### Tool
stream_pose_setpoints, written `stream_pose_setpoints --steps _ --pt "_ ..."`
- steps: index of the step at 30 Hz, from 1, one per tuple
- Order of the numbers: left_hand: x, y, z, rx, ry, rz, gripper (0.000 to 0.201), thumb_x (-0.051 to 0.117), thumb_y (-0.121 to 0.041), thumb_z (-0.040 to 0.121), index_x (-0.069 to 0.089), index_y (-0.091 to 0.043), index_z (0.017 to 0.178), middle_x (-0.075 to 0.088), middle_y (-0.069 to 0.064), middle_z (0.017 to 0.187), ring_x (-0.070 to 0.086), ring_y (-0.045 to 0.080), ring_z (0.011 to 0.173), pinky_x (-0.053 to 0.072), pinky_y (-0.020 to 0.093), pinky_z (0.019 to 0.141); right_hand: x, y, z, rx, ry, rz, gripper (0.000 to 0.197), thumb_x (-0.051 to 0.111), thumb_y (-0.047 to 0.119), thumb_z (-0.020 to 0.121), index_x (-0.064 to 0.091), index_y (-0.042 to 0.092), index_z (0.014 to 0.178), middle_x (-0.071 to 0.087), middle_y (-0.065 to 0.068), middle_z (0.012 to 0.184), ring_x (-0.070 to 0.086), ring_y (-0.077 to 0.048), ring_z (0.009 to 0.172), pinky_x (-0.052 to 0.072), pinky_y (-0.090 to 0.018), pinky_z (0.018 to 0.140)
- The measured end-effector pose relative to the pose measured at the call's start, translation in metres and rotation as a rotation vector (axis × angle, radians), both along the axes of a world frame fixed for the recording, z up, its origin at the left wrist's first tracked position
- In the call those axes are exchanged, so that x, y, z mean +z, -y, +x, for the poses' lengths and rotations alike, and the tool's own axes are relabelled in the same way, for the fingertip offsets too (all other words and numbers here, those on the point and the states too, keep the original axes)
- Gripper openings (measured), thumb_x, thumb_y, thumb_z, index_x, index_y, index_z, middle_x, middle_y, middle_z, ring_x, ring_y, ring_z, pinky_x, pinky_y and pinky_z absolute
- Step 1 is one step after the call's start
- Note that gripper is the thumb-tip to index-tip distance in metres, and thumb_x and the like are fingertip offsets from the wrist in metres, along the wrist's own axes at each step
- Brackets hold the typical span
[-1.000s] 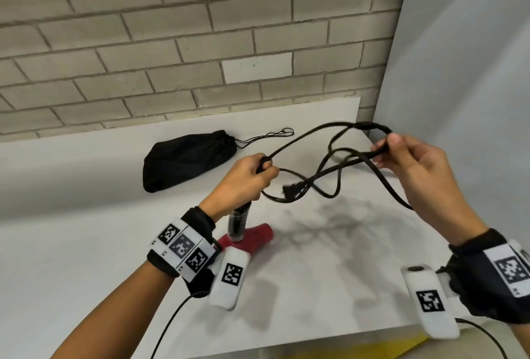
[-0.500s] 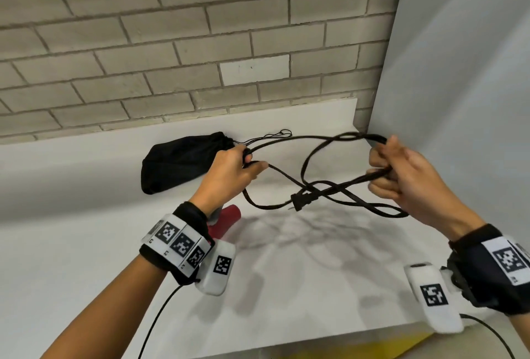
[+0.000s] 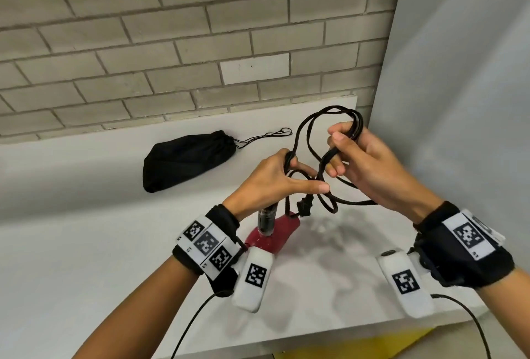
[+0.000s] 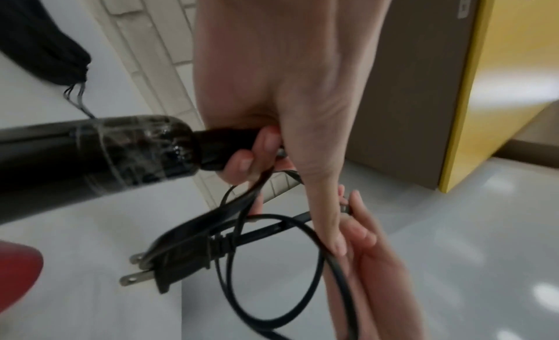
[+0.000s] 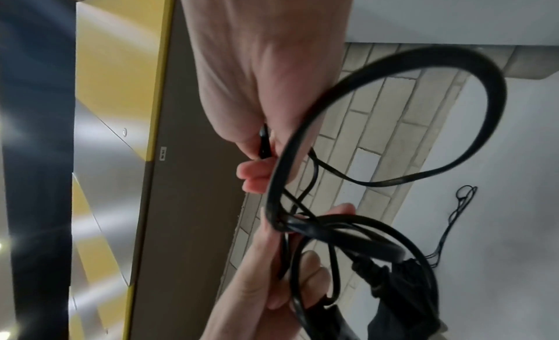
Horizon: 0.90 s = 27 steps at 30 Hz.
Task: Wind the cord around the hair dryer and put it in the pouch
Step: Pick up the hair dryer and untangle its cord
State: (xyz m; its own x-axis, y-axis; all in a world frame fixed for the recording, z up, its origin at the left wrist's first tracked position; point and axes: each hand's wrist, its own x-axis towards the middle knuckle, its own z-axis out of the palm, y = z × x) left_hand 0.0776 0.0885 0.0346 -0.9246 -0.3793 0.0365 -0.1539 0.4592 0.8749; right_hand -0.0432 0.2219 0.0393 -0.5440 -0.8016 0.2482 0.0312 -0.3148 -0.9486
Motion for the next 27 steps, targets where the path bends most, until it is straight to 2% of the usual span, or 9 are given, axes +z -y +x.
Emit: stream_pose_setpoints --steps 5,8,13,15,17,20,22,24,27 --pt "-0.006 -0.001 0.003 -0.184 0.109 0.012 0.050 0.083 -0.034 0.068 0.038 -0.019 0.085 0.070 -0.005 0.104 0.047 -0.005 0.052 0.037 0.023 0.061 0.003 -0.007 -0.007 -0.010 0.134 -0.147 0.019 0.033 0.008 0.101 0.052 0.012 0.105 0.060 -0.002 0.069 0.038 -0.008 0.047 0.043 -0.021 0.053" --pt "-0.007 0.002 0.004 -0.258 0.109 0.075 0.049 0.080 -0.024 0.073 0.033 -0.017 0.081 0.069 -0.001 0.095 0.053 0.005 0.065 0.043 0.026 0.066 0.006 -0.011 -0.011 -0.011 0.084 -0.183 0.020 0.030 0.011 0.102 0.050 0.013 0.102 0.055 0.002 0.061 0.036 -0.007 0.046 0.041 -0.019 0.052" --pt "0.001 0.015 0.014 -0.259 0.154 0.123 0.044 0.075 -0.014 0.079 0.030 -0.017 0.078 0.069 -0.005 0.080 0.047 0.011 0.063 0.034 0.021 0.049 0.013 -0.026 -0.033 -0.148 -0.037 -0.194 0.017 0.034 0.021 0.100 0.050 0.015 0.098 0.048 0.006 0.057 0.032 -0.007 0.046 0.038 -0.019 0.050" --pt "0.003 0.020 0.020 -0.254 0.161 0.105 0.042 0.073 -0.019 0.081 0.031 -0.018 0.076 0.062 -0.001 0.072 0.042 0.009 0.054 0.033 0.021 0.048 0.011 -0.037 -0.038 -0.233 -0.255 -0.156 0.010 0.040 0.024 0.098 0.048 0.019 0.099 0.049 0.003 0.061 0.038 -0.011 0.050 0.040 -0.019 0.055" --pt "0.006 0.027 0.028 -0.207 0.143 0.105 0.041 0.071 -0.026 0.083 0.032 -0.020 0.073 0.047 0.007 0.065 0.033 0.013 0.049 0.031 0.024 0.046 0.004 -0.045 -0.039 -0.369 -0.620 -0.039 0.010 0.039 0.016 0.101 0.042 0.025 0.097 0.050 -0.001 0.066 0.046 -0.011 0.057 0.040 -0.014 0.061" --pt "0.008 0.039 0.036 -0.143 0.154 0.124 0.043 0.072 -0.026 0.082 0.031 -0.020 0.071 0.036 -0.001 0.056 0.026 0.015 0.048 0.027 0.026 0.044 -0.005 -0.051 -0.042 -0.418 -0.956 0.153 0.013 0.038 0.022 0.099 0.037 0.033 0.092 0.056 0.003 0.082 0.052 -0.009 0.063 0.038 -0.009 0.061" --pt "0.008 0.040 0.038 -0.128 0.172 0.113 0.044 0.075 -0.026 0.079 0.032 -0.019 0.074 0.054 -0.001 0.059 0.026 0.016 0.049 0.027 0.028 0.046 -0.005 -0.051 -0.044 -0.387 -0.937 0.224 0.010 0.039 0.029 0.100 0.038 0.033 0.090 0.060 0.003 0.078 0.052 -0.012 0.060 0.038 -0.012 0.059" --pt "0.009 0.038 0.039 -0.117 0.176 0.091 0.042 0.074 -0.028 0.080 0.033 -0.015 0.078 0.073 0.001 0.080 0.028 0.014 0.050 0.028 0.030 0.049 0.000 -0.050 -0.042 -0.305 -0.722 0.193 0.005 0.044 0.033 0.097 0.042 0.029 0.094 0.065 -0.001 0.069 0.046 -0.013 0.049 0.038 -0.016 0.054" --pt "0.013 0.038 0.040 -0.099 0.110 0.129 0.037 0.059 -0.038 0.090 0.056 -0.001 0.089 0.070 0.001 0.079 0.020 0.015 0.050 0.022 0.025 0.047 0.007 -0.048 -0.039 -0.180 -0.470 0.031 0.012 0.048 0.027 0.090 0.040 0.019 0.095 0.072 -0.007 0.084 0.047 -0.015 0.044 0.046 -0.022 0.055"
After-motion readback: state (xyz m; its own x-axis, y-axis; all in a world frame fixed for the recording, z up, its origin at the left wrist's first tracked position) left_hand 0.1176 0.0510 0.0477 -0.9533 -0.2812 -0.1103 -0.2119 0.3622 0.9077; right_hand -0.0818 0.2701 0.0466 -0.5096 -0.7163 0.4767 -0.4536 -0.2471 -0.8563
